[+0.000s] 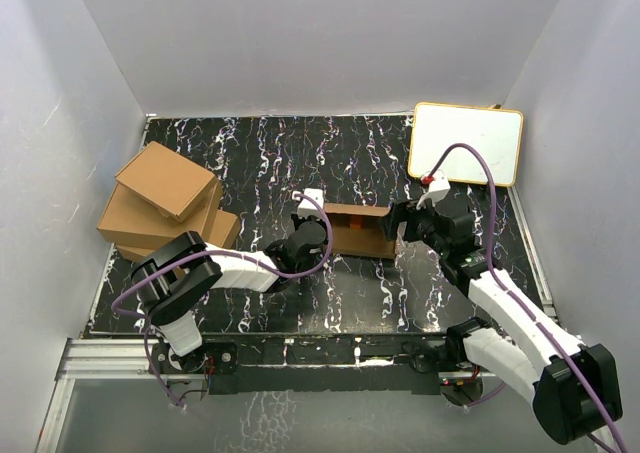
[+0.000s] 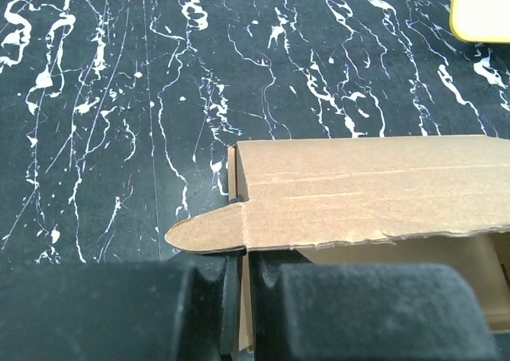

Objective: Fold the paper box

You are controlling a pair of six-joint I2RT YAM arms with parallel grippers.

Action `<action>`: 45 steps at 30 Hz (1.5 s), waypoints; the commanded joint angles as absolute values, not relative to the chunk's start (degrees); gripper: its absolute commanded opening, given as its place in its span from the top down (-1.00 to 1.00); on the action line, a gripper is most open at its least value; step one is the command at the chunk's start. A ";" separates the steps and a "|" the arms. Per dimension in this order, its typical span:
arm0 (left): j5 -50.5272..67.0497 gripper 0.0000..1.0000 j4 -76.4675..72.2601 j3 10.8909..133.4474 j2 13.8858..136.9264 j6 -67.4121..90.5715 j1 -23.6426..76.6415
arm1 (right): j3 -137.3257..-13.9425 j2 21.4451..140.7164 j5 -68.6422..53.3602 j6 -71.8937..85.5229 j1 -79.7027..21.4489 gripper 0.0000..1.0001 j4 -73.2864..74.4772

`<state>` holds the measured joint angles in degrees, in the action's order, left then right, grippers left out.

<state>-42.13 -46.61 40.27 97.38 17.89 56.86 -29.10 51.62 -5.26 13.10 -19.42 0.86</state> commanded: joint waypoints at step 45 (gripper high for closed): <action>-22.98 -0.27 -28.59 34.74 78.95 24.04 57.40 | -51.40 79.04 -43.65 -12.04 -12.00 0.44 20.60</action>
